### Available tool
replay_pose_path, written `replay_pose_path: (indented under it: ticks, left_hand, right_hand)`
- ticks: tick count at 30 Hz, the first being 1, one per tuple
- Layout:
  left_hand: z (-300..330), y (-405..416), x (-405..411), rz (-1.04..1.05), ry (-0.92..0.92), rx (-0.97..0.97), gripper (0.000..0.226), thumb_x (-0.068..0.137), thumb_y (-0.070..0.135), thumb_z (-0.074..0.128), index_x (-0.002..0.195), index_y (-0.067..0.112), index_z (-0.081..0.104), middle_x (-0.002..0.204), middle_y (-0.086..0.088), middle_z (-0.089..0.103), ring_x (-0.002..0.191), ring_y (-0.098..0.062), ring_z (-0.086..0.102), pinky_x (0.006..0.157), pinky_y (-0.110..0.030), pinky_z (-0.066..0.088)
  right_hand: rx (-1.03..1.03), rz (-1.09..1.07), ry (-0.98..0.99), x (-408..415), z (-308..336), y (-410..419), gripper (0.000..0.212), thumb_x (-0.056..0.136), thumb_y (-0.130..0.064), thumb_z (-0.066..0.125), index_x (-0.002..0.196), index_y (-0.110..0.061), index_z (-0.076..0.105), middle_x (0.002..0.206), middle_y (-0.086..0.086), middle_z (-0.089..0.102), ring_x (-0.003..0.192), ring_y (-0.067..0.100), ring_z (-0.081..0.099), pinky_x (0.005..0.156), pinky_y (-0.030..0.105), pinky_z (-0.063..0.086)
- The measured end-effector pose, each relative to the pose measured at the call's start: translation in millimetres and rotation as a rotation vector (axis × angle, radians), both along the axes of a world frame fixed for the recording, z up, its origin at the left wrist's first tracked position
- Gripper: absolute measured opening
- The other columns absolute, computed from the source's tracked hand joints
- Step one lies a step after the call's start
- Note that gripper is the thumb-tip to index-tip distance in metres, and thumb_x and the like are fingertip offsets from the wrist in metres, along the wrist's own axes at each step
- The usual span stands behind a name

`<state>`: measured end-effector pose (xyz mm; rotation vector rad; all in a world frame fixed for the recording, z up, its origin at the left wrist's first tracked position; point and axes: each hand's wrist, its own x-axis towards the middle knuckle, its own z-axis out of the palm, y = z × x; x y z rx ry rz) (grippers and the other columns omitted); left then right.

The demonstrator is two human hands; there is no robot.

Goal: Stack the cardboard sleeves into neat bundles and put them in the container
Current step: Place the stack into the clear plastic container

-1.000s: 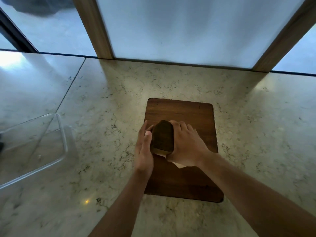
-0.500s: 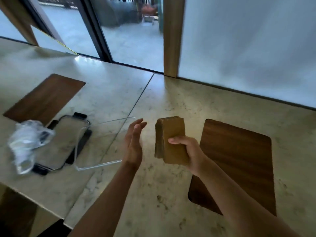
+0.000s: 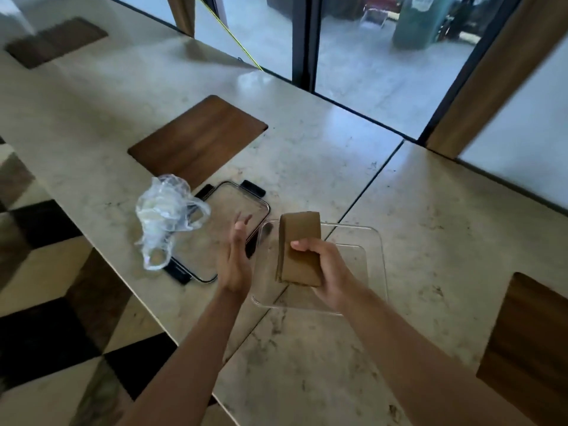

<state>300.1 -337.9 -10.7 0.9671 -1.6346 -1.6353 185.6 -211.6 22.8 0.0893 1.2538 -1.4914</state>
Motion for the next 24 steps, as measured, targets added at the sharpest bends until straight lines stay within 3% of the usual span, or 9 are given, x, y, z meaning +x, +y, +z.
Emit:
replay_pose_path:
  ticks: [2,4,6,9,11,12,16,22,24]
  left_hand:
    - [-10,-8,2,-0.071,-0.018,0.117,0.079,0.093,0.074,0.031,0.155,0.026,0.043,0.155,0.005,0.053,0.145,-0.009,0.046,0.119,-0.032,0.038]
    - [-17,-11,0,-0.113,-0.015,0.188,0.068,0.096,0.071,0.028,0.147,0.031,0.050,0.142,0.019,0.062,0.135,0.004,0.053,0.119,-0.027,0.040]
    - [-20,-9,-5,-0.133,-0.004,0.293,0.073,0.098,0.065,0.025,0.151,0.020,0.045,0.145,0.005,0.061,0.137,-0.007,0.055,0.122,-0.037,0.038]
    - [-25,-10,-7,-0.231,0.052,0.419,0.082,0.099,0.062,0.023,0.149,0.002,0.047,0.143,-0.026,0.060,0.133,-0.040,0.058,0.114,-0.049,0.046]
    - [-24,-8,-9,-0.231,0.044,0.479,0.082,0.102,0.064,0.022,0.154,0.004,0.043,0.143,-0.030,0.059,0.135,-0.044,0.056,0.116,-0.057,0.044]
    - [-23,-7,-9,-0.227,0.041,0.493,0.080,0.105,0.063,0.020,0.157,0.006,0.040,0.146,-0.029,0.057,0.137,-0.042,0.055,0.118,-0.059,0.041]
    - [-22,-8,-11,-0.239,0.024,0.471,0.082,0.098,0.064,0.020,0.160,0.014,0.036,0.159,-0.021,0.048,0.144,-0.033,0.050,0.119,-0.054,0.041]
    - [-24,-9,-10,-0.233,0.033,0.423,0.072,0.109,0.057,0.011,0.156,0.011,0.041,0.153,-0.018,0.054,0.142,-0.028,0.053,0.120,-0.048,0.041]
    - [-21,-9,-10,-0.237,0.039,0.415,0.071,0.110,0.051,0.008,0.152,0.007,0.045,0.146,-0.019,0.060,0.138,-0.029,0.056,0.117,-0.043,0.045]
  right_hand:
    - [0.073,0.007,0.000,7,-10,-15,0.037,0.071,-0.015,0.076,0.107,-0.005,0.073,0.094,0.013,0.073,0.086,0.028,0.068,0.079,0.040,0.055]
    - [0.142,0.018,0.007,16,-17,-24,0.027,0.077,-0.011,0.073,0.103,-0.005,0.074,0.093,0.014,0.073,0.087,0.029,0.067,0.081,0.043,0.054]
    - [0.186,0.005,0.000,22,-22,-31,0.023,0.074,-0.013,0.076,0.096,-0.009,0.075,0.091,0.012,0.074,0.083,0.027,0.068,0.078,0.041,0.056]
    - [0.238,0.005,0.064,26,-24,-46,0.064,0.051,-0.026,0.085,0.110,-0.007,0.072,0.104,0.017,0.077,0.090,0.029,0.073,0.086,0.047,0.059]
    - [0.292,0.034,0.136,27,-25,-53,0.091,0.038,-0.036,0.088,0.121,-0.007,0.065,0.110,0.020,0.074,0.098,0.033,0.073,0.089,0.055,0.059]
    - [0.319,0.056,0.175,25,-25,-54,0.095,0.035,-0.040,0.087,0.121,-0.007,0.065,0.110,0.018,0.074,0.099,0.034,0.072,0.089,0.057,0.058]
    - [0.372,0.195,0.265,16,-23,-51,0.072,0.038,-0.044,0.086,0.104,-0.015,0.077,0.103,0.008,0.078,0.099,0.029,0.072,0.094,0.052,0.057]
    - [0.368,0.219,0.220,14,-6,-43,0.021,0.069,-0.033,0.081,0.085,-0.019,0.082,0.097,0.010,0.080,0.100,0.029,0.072,0.100,0.049,0.054]
    - [0.331,0.178,0.153,13,-3,-40,0.019,0.071,-0.028,0.078,0.086,-0.018,0.083,0.100,0.013,0.079,0.100,0.032,0.072,0.098,0.052,0.055]
